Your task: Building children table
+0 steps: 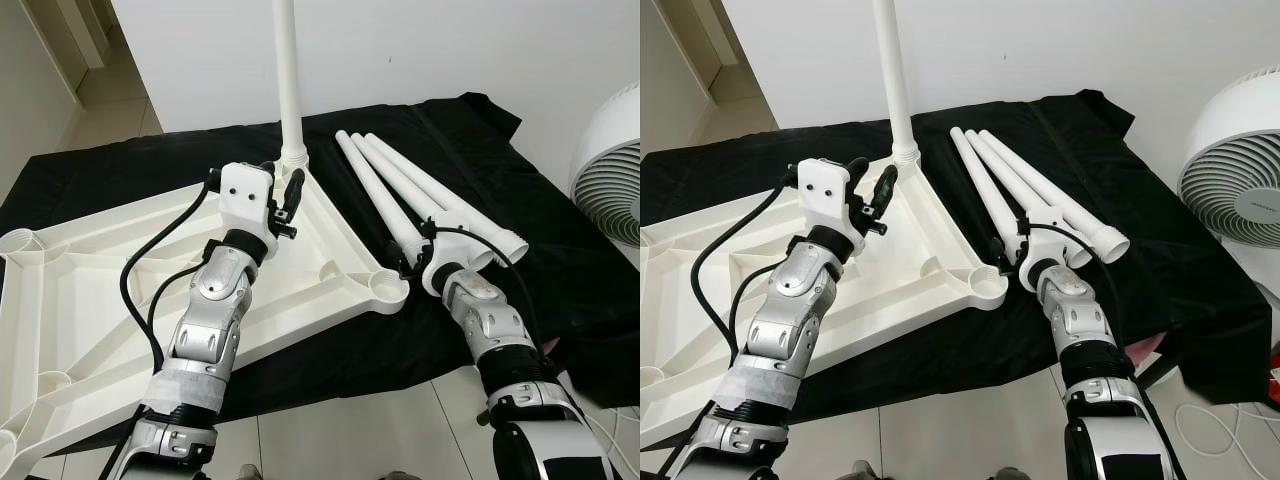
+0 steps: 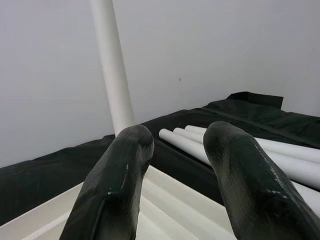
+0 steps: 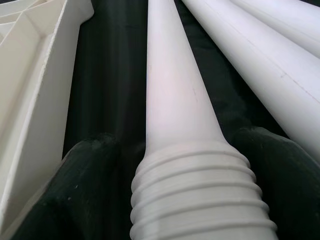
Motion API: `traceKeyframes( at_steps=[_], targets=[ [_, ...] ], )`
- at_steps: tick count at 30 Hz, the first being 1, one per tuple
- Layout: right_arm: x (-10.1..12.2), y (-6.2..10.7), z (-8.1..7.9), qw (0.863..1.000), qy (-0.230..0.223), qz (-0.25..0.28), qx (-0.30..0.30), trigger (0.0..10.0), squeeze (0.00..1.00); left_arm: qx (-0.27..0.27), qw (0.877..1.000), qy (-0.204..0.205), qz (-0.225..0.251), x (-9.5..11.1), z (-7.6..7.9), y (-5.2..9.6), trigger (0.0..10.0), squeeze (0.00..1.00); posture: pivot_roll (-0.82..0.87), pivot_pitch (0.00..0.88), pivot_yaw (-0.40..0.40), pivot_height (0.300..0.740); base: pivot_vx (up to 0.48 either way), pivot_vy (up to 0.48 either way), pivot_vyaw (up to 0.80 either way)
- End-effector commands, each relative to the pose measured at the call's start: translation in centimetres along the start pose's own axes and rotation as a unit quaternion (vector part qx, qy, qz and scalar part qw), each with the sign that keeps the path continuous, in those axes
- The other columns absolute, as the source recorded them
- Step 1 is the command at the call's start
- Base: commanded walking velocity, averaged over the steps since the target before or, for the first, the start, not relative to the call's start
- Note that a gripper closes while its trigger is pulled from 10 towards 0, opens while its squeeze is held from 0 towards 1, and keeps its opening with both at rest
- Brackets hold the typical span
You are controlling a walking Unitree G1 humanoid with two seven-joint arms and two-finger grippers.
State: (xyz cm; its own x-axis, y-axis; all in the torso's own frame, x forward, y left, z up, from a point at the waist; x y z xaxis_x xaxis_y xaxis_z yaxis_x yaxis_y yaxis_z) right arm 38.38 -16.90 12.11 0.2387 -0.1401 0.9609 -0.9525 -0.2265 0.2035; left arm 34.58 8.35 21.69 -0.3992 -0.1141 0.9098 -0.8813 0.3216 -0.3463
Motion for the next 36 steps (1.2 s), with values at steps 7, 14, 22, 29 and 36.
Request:
traceKeyframes(
  at_steps=[7, 14, 22, 29, 36],
  targets=[
    [0.1, 0.4, 0.0, 1.000, -0.009, -0.019, -0.001, 3.9, 0.00, -0.003, 1.000, -0.006, 0.004, 0.4, 0.0, -0.1, 10.0, 0.00, -0.12, 0.010, 0.083, 0.740, 0.000, 0.000, 0.00],
    [0.0, 0.5, 0.2, 0.996, -0.066, -0.052, -0.008, 0.0, 0.00, -0.005, 1.000, -0.006, 0.007, 0.6, 0.2, -0.2, 10.0, 0.00, -0.11, 0.012, 0.083, 0.740, 0.000, 0.000, 0.00],
    [-0.5, 0.7, -0.1, 0.995, -0.069, -0.074, -0.003, 0.0, 0.00, -0.007, 1.000, -0.004, 0.011, 1.0, 0.3, -0.4, 10.0, 0.00, -0.11, 0.015, 0.082, 0.740, 0.000, 0.000, 0.00],
    [1.3, 1.1, -1.6, 0.998, 0.034, 0.021, 0.043, 10.0, 0.00, -0.006, 1.000, 0.009, 0.007, 1.0, 0.7, -0.8, 10.0, 0.00, -0.11, 0.017, 0.082, 0.740, 0.000, 0.000, 0.00],
    [4.4, 2.3, -2.4, 0.985, 0.069, 0.153, 0.043, 10.0, 0.00, -0.011, 0.998, 0.056, 0.016, 2.5, 1.7, -2.2, 10.0, 0.00, -0.11, 0.022, 0.078, 0.740, 0.000, 0.000, 0.00]
  ],
)
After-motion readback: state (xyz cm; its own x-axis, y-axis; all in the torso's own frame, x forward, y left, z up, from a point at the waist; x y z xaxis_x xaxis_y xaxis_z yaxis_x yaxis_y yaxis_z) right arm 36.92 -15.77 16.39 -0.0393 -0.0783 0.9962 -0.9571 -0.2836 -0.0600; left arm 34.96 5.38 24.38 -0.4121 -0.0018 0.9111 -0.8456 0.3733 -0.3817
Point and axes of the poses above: a point about 5 cm out from each wrist's last joint towards the gripper, its own y axis pointing back from the gripper into the wrist, its own x axis along the axis of the wrist's last joint, z = x × y, the point moved 3 cm from there along -y, pointing out of the wrist towards the gripper, and after that the axes turned 10 degrees about -y, right-handed, at the moved point
